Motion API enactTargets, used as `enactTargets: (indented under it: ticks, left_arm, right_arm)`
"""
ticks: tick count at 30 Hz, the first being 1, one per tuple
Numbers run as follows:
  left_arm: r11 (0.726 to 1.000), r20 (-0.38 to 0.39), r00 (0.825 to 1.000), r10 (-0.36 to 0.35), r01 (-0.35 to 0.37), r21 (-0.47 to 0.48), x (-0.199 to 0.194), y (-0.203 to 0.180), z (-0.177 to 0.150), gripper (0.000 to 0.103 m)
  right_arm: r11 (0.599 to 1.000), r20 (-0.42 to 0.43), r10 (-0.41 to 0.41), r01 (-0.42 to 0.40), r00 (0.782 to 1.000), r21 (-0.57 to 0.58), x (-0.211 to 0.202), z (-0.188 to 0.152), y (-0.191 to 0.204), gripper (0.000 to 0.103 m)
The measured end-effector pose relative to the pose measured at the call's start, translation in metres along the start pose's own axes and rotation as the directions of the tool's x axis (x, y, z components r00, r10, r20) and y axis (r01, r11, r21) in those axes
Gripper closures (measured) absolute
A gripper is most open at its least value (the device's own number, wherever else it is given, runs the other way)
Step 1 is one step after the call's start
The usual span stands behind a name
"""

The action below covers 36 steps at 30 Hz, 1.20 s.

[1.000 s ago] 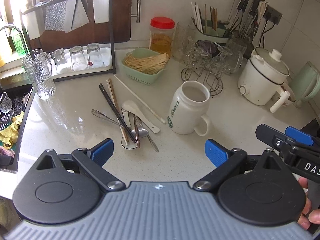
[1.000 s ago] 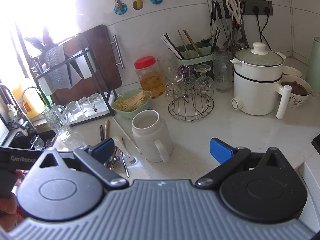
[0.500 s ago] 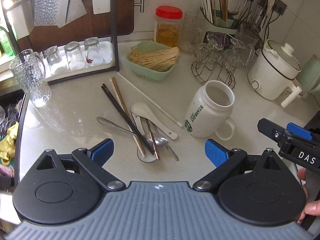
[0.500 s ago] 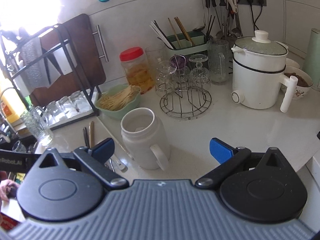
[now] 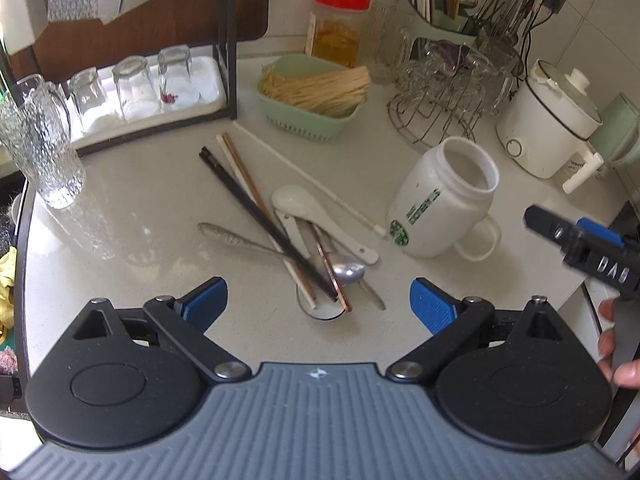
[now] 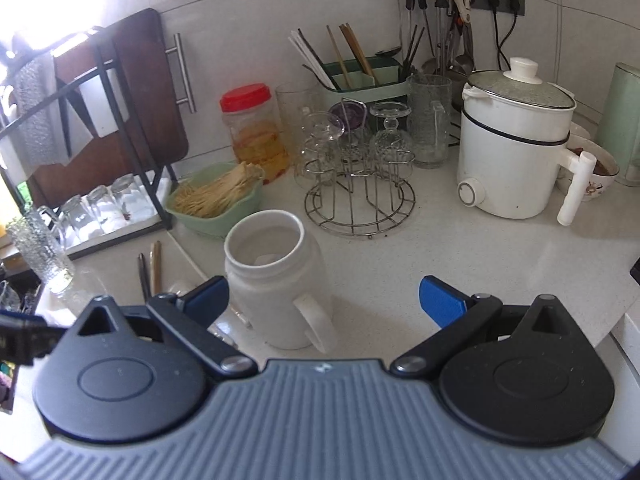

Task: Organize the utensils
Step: 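Close the right gripper around the white Starbucks mug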

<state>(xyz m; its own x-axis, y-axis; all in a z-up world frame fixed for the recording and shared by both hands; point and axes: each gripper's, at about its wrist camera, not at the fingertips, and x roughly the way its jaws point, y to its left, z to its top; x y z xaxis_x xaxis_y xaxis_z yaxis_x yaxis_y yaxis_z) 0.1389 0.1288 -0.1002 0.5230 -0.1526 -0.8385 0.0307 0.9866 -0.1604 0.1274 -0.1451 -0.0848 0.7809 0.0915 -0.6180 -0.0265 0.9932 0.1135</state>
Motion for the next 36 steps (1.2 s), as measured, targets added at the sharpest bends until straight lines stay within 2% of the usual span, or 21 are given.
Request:
enactTargets:
  ticks: [2, 7, 11, 19, 29, 34, 35, 36]
  left_arm:
    - [0.999, -0.012, 0.999, 0.033, -0.033, 0.005, 0.006, 0.001, 0.0, 0.004]
    - [0.995, 0.031, 0.995, 0.096, -0.095, -0.035, 0.002, -0.01, 0.006, 0.004]
    - [0.99, 0.037, 0.993, 0.11, -0.106, -0.095, 0.004, -0.022, 0.012, 0.004]
    - [0.979, 0.043, 0.984, 0.173, -0.167, -0.119, 0.015, -0.042, 0.022, 0.004]
    - [0.959, 0.041, 0.971, 0.237, -0.227, -0.169, 0.018, -0.031, 0.025, 0.004]
    - [0.952, 0.05, 0.966, 0.253, -0.239, -0.191, 0.018, -0.016, 0.027, 0.004]
    - [0.952, 0.045, 0.968, 0.246, -0.233, -0.197, 0.02, -0.012, 0.027, 0.004]
    - [0.952, 0.044, 0.97, 0.24, -0.226, -0.205, 0.022, -0.007, 0.026, 0.004]
  right_arm:
    - [1.0, -0.013, 0.001, -0.001, 1.0, 0.011, 0.004, 0.001, -0.005, 0.0]
    - [0.999, -0.016, 0.048, -0.048, 0.999, -0.007, 0.019, 0.011, -0.018, 0.0]
    - [0.994, -0.001, 0.066, -0.066, 0.998, -0.087, 0.031, 0.017, -0.028, 0.0]
    - [0.985, -0.039, 0.127, -0.131, 0.991, -0.114, 0.067, 0.018, -0.042, 0.0]
    - [0.914, -0.096, 0.316, -0.33, 0.944, -0.237, 0.077, 0.02, -0.008, 0.0]
    - [0.896, -0.117, 0.313, -0.334, 0.943, -0.294, 0.096, 0.016, 0.016, 0.002]
    - [0.892, -0.128, 0.315, -0.34, 0.94, -0.298, 0.101, 0.015, 0.019, 0.005]
    - [0.89, -0.132, 0.313, -0.338, 0.941, -0.305, 0.104, 0.013, 0.021, 0.003]
